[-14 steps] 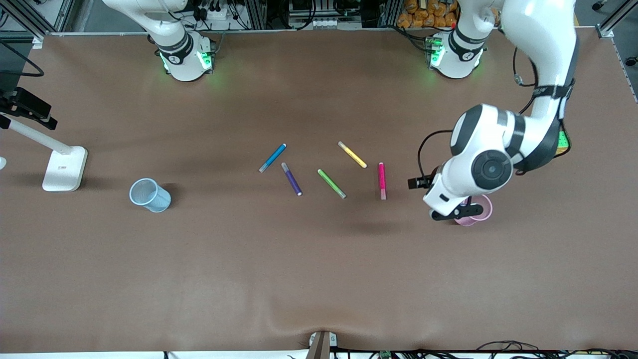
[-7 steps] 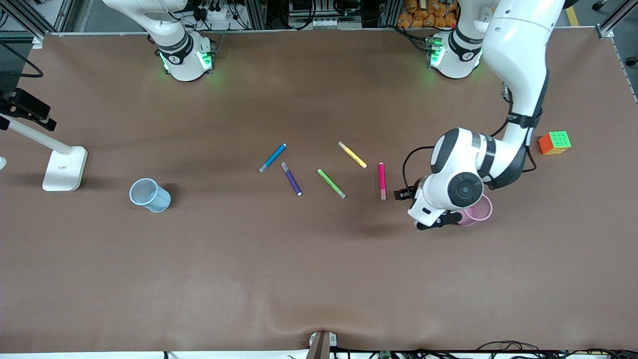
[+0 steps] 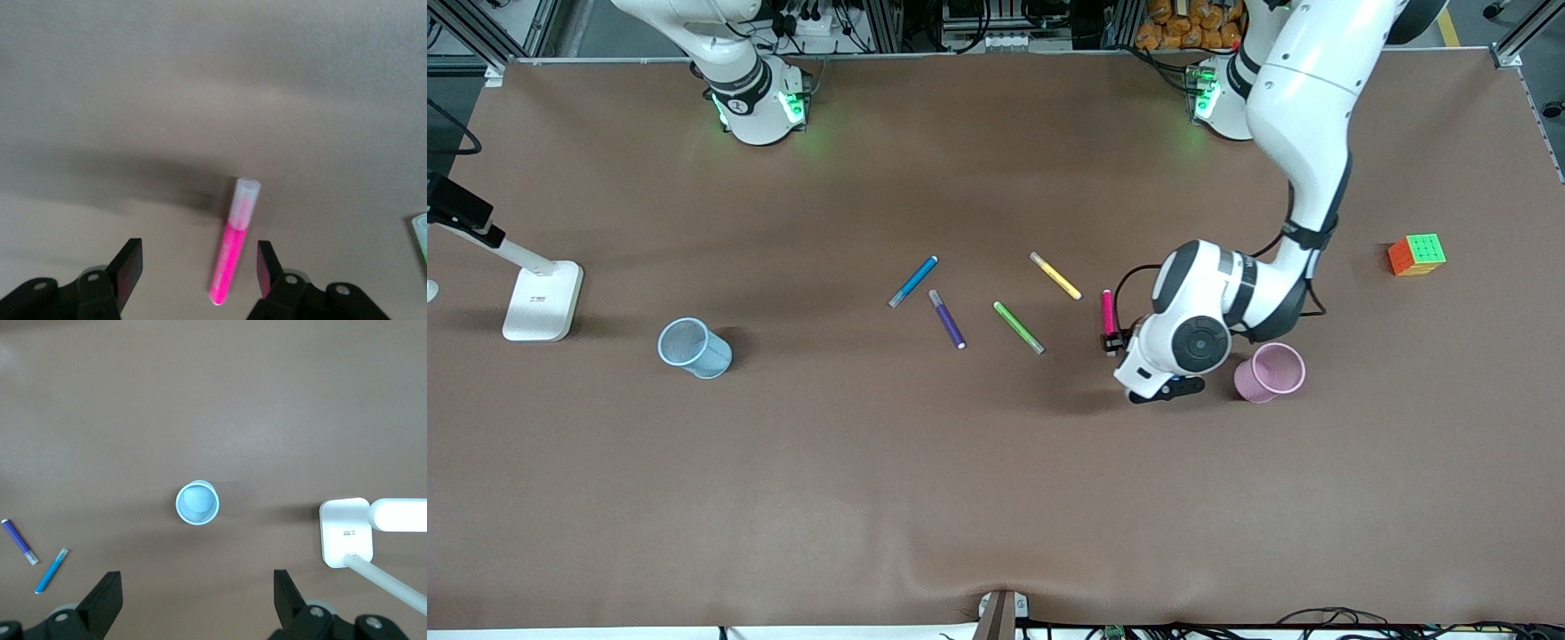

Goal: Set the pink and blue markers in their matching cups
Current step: 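Close the left gripper on the pink marker and lift it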

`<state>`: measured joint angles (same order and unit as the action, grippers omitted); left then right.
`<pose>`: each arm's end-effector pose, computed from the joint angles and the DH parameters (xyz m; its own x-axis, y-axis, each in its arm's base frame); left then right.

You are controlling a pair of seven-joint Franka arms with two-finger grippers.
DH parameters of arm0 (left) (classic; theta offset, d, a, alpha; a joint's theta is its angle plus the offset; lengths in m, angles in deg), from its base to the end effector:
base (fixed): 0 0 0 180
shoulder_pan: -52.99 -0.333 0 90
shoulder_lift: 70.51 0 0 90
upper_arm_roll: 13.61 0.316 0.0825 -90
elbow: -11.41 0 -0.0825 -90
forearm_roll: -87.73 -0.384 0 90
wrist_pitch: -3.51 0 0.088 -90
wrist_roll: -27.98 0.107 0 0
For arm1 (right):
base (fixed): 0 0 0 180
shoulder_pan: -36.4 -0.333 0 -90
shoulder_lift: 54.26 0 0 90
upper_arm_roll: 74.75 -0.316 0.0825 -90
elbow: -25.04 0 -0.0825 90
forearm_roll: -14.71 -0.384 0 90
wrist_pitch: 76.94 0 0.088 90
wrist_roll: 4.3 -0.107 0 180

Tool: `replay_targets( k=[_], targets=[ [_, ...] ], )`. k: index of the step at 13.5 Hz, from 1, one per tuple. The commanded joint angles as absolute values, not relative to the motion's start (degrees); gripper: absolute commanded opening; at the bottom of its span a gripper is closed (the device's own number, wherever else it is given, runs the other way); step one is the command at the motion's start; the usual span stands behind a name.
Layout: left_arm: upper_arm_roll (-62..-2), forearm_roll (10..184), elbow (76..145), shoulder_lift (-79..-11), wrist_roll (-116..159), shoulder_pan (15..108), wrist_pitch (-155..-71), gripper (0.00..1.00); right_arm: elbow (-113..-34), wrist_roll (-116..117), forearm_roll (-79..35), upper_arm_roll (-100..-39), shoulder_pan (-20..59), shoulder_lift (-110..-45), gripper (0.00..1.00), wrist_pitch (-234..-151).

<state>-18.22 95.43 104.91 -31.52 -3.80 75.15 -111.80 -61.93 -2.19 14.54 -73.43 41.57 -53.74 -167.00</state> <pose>0.5835 -0.2976 0.2019 0.9279 0.1681 -0.3328 0.1674 -0.9854 -0.0310 0.5488 -0.0622 0.6546 0.9951 -0.0762 0.0630 -0.0763 -0.9971 -0.0009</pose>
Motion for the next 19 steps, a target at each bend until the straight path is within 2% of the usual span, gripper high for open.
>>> replay_targets(
  k=[1,3,8,11,12,14,15,16,19],
  targets=[
    [-17.92,98.09,103.44,-30.09,-4.63,75.49,-112.15,0.7,-61.62,-2.19,14.71,-74.04,42.29,-53.74,1.0,-167.03],
    [-17.92,98.01,102.56,-28.68,-4.63,75.67,-112.76,0.62,-61.62,-2.19,14.71,-74.04,42.03,-53.74,1.0,-167.03],
    [-17.92,98.19,100.8,-26.92,-5.15,76.37,-113.03,0.54,-61.62,-2.19,14.8,-74.22,41.67,-53.74,1.0,-166.68],
    [-17.92,98.28,100.45,-26.13,-5.15,76.46,-113.82,0.42,-61.8,-2.19,14.71,-74.31,41.5,-53.74,1.0,-166.51],
    [-17.92,98.28,100.45,-25.86,-5.15,76.46,-113.91,0.42,-61.88,-2.27,14.71,-74.22,41.5,-53.74,1.0,-166.42],
    [-17.92,98.19,100.45,-25.86,-5.07,76.37,-114.08,0.29,-61.89,-2.19,14.71,-74.22,41.58,-53.74,1.0,-166.42],
    [-17.92,98.19,100.45,-25.86,-5.07,76.46,-114.17,0.17,-61.89,-2.19,14.63,-74.22,41.85,-53.82,1.0,-166.68],
    [-17.92,98.19,100.45,-25.86,-5.07,76.37,-114.17,0.0,-61.8,-2.19,14.45,-74.22,41.85,-53.82,1.0,-166.85],
    [-17.92,97.84,99.92,-26.74,-4.54,76.28,-114.08,0.0,-61.8,-2.19,14.36,-74.22,41.85,-53.82,1.0,-166.59]
  ],
)
